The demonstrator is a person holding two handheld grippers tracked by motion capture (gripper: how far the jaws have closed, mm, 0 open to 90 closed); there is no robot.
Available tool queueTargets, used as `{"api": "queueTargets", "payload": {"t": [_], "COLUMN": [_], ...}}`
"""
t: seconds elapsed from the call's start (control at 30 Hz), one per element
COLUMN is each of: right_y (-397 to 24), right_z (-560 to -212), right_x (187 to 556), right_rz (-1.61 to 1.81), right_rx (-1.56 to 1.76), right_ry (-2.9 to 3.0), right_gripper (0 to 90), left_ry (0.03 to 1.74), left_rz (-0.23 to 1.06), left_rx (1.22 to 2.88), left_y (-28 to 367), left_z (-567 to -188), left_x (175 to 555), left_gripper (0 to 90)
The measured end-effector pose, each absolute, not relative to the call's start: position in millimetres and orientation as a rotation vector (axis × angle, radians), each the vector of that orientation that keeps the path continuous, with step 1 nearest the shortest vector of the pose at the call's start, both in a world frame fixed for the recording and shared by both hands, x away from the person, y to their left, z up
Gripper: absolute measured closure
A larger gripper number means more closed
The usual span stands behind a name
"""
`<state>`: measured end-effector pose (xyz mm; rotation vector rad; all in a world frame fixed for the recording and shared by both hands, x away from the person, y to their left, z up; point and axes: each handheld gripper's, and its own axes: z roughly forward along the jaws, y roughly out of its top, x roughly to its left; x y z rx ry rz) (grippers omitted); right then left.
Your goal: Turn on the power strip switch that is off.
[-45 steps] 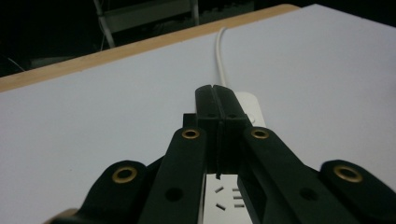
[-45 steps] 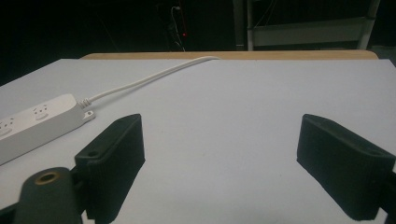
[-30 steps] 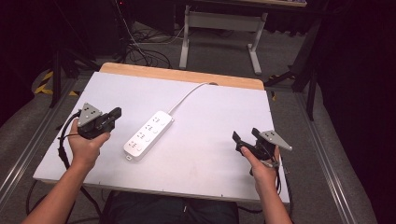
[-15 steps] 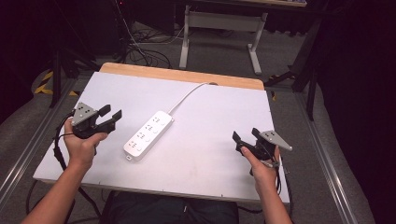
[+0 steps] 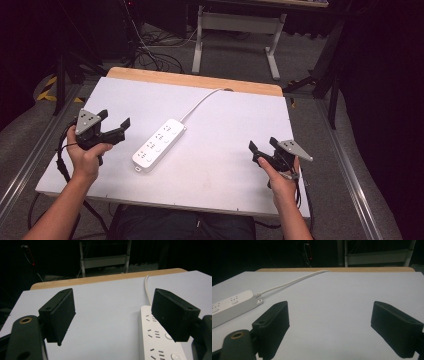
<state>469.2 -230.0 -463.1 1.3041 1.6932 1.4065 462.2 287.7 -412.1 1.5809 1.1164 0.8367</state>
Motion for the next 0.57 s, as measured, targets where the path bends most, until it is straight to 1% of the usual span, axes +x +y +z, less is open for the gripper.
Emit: {"api": "queueTargets", "payload": {"t": [0.07,0.17,0.27,0.57], "right_y": [-230.0,-230.0,-230.2,-230.3], "right_z": [-463.1,-463.1,-463.0,-463.2], "right_x": [469.2,469.1,469.0,469.3], "right_rz": [1.407,1.407,1.408,1.406], "right_rx": [1.304,1.304,1.304,1.306], "right_ry": [1.693,1.692,1.692,1.693], "right_gripper": [15.5,15.5,15.5,15.5], "left_ry": [1.129,1.136,1.127,1.138], "left_rz": [0.849,0.865,0.867,0.886], "left_rx": [1.572,1.571,1.567,1.549], "left_y": [286.8,287.5,288.1,290.4], "left_z": [-412.1,-412.0,-412.8,-413.4], "left_x": [462.2,462.6,462.9,463.2], "left_gripper": [18.8,14.3,11.9,9.5]}}
